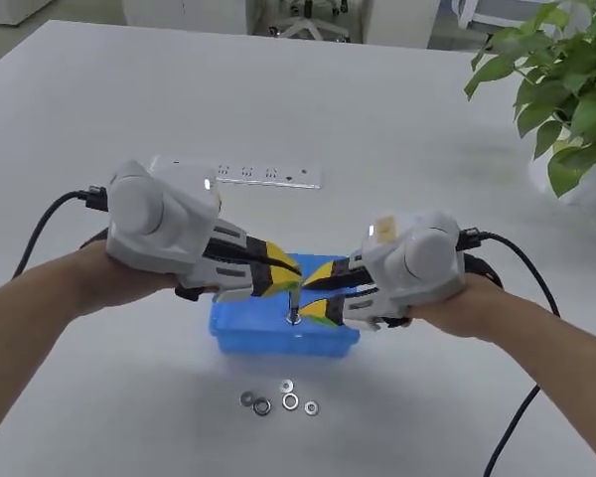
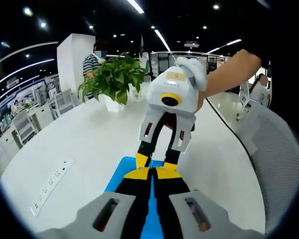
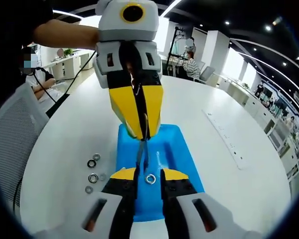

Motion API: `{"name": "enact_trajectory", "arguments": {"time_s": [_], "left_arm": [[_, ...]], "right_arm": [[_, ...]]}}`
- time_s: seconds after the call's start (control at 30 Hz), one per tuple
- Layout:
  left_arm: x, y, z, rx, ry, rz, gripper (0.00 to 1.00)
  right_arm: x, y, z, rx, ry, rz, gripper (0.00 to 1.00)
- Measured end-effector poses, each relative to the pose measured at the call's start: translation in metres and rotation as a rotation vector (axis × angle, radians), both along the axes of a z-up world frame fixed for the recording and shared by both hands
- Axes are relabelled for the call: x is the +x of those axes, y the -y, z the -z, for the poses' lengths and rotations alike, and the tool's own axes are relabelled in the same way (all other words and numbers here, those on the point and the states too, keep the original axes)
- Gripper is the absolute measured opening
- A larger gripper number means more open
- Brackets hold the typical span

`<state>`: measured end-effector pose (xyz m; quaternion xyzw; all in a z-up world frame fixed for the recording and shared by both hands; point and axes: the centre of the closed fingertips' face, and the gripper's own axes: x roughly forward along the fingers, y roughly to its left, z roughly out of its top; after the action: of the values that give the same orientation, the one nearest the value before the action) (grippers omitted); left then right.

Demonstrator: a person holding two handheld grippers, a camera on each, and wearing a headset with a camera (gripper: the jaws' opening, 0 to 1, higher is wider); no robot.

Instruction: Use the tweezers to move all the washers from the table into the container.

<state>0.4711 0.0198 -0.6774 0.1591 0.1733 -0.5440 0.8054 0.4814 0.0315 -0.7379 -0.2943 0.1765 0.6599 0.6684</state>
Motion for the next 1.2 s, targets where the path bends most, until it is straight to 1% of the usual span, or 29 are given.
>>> {"name": "enact_trajectory", "arguments": {"time_s": [0.3, 0.57, 0.7, 0.8, 1.2], "left_arm": [[-0.009, -0.002, -0.012, -0.007, 0.006, -0.014, 0.05], [-0.019, -0.003, -0.02, -0.018, 0.005, -0.026, 0.05], [-0.024, -0.004, -0.021, -0.022, 0.001, -0.032, 0.05], [-0.027, -0.005, -0.022, -0.023, 0.001, -0.036, 0.05], [-0.03, -0.012, -0.03, -0.034, 0.016, -0.057, 0.05]], "right_arm": [[-0.007, 0.011, -0.013, 0.014, 0.013, 0.032, 0.2], [-0.013, 0.02, -0.025, 0.032, 0.019, 0.061, 0.22], [-0.017, 0.024, -0.031, 0.048, 0.011, 0.079, 0.23], [-0.021, 0.027, -0.032, 0.048, 0.015, 0.082, 0.24], [-0.037, 0.04, -0.038, 0.074, 0.002, 0.136, 0.29]]}}
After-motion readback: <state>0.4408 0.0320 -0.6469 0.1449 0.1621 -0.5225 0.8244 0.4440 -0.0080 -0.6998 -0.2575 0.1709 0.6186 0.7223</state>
